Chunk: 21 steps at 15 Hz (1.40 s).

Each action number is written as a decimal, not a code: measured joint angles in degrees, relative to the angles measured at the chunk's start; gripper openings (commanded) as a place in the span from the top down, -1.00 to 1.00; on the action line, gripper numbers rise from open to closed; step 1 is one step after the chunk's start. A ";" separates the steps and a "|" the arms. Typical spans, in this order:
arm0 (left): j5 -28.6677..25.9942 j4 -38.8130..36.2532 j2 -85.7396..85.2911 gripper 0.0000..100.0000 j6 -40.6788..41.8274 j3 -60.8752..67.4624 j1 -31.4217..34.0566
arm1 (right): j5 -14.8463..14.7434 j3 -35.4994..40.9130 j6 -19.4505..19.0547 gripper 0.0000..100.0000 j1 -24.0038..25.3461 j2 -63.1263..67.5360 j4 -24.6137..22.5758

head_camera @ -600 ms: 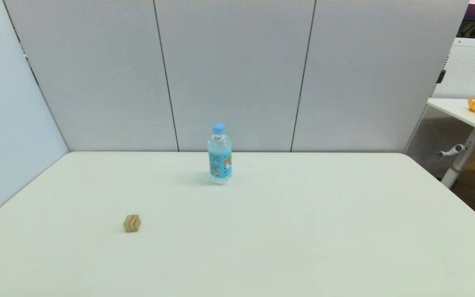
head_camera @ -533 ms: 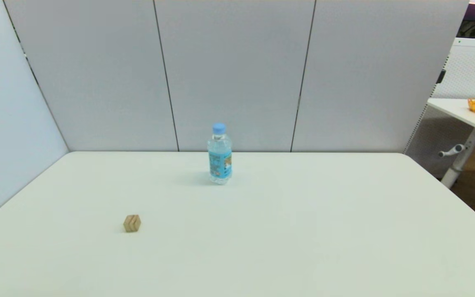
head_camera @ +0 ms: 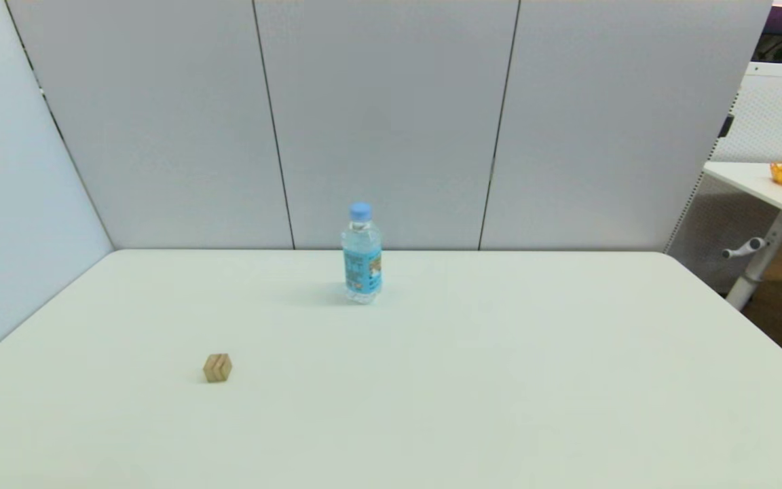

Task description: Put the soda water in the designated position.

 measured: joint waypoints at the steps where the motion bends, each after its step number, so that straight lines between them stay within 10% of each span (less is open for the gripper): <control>1: 0.01 0.00 0.00 -1.00 0.00 0.00 -0.02 | 0.00 0.00 0.01 -1.00 0.00 0.00 0.02; 13: 0.50 -1.16 2.08 -1.00 0.23 -1.23 0.07 | -0.02 0.00 0.00 -1.00 0.00 0.00 0.05; 21: -11.07 -8.35 32.62 -1.00 7.92 -16.79 -0.94 | 0.00 0.00 0.01 -1.00 0.02 0.00 0.00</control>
